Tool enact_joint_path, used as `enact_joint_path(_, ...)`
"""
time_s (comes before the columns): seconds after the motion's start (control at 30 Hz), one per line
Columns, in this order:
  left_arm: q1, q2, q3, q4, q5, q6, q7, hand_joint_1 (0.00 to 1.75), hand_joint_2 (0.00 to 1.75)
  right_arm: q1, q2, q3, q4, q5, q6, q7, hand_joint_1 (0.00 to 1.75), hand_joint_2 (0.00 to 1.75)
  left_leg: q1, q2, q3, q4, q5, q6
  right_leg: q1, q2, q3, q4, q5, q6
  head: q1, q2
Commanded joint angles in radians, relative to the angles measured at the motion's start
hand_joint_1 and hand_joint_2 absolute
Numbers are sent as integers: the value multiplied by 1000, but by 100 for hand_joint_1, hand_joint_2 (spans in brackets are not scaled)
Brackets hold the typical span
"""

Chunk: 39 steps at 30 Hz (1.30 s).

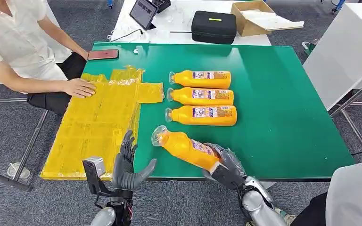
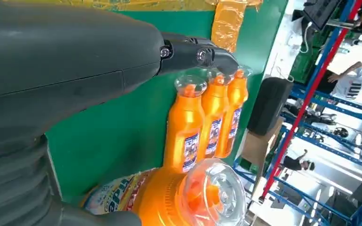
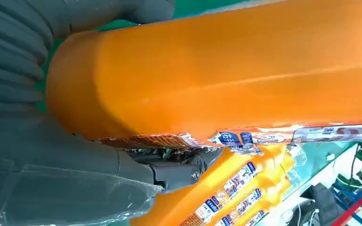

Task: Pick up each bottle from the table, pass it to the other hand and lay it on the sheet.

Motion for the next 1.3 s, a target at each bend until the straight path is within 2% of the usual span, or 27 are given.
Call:
enact_joint_path(0.03,-42,28,-49,72,-7,-36,12,0,175,-89,84,122,97,2,-1,13,175,175,1,6,3,-1,-1,-1,1,4,1,-1,1,-3,0,0)
enact_joint_path(0.33,-79,6,-36,109,43,-87,53,0,175,-132,115,221,98,-46,-24,-10,175,175,1,2,-1,0,1,-1,1,2,-2,1,0,-2,0,0)
enact_joint_path(0.93,-136,-7,-28,116,98,-112,74,0,175,-199,145,292,175,-84,-12,-13,175,175,1,1,-2,0,1,0,1,0,-3,1,0,-2,0,0)
enact_joint_path(0.97,-136,-9,-23,111,104,-112,70,42,175,-198,145,294,180,-85,-10,-13,175,175,0,2,-2,0,1,0,1,0,-3,1,0,-2,0,0)
enact_joint_path(1.0,-134,-10,-15,97,123,-125,68,168,175,-196,146,294,193,-91,-8,-11,169,175,0,1,-2,-1,1,0,0,0,-3,1,0,-2,0,0)
enact_joint_path(1.03,-132,-6,-14,82,139,-146,73,175,175,-193,148,292,206,-96,-9,-12,171,175,1,2,-1,0,1,0,1,0,-2,1,0,-3,0,0)
enact_joint_path(1.17,-127,-1,-13,65,148,-161,81,175,175,-186,151,290,222,-100,-12,-18,171,175,1,0,-4,0,2,-1,0,0,-4,0,0,-1,0,0)
enact_joint_path(1.2,-124,0,-13,64,152,-166,83,175,175,-185,152,290,226,-101,-12,-19,166,175,1,1,0,-1,1,0,1,-1,0,0,-1,-3,0,0)
enact_joint_path(1.23,-121,-1,-10,62,162,-176,88,175,175,-181,154,287,227,-103,-12,-20,162,175,1,0,-3,0,2,-1,0,-1,-4,1,0,-2,0,0)
enact_joint_path(1.3,-113,2,-6,56,186,-205,98,175,175,-165,155,281,226,-107,-12,-24,143,175,1,0,-3,-1,1,-1,1,-1,-3,1,0,-2,0,0)
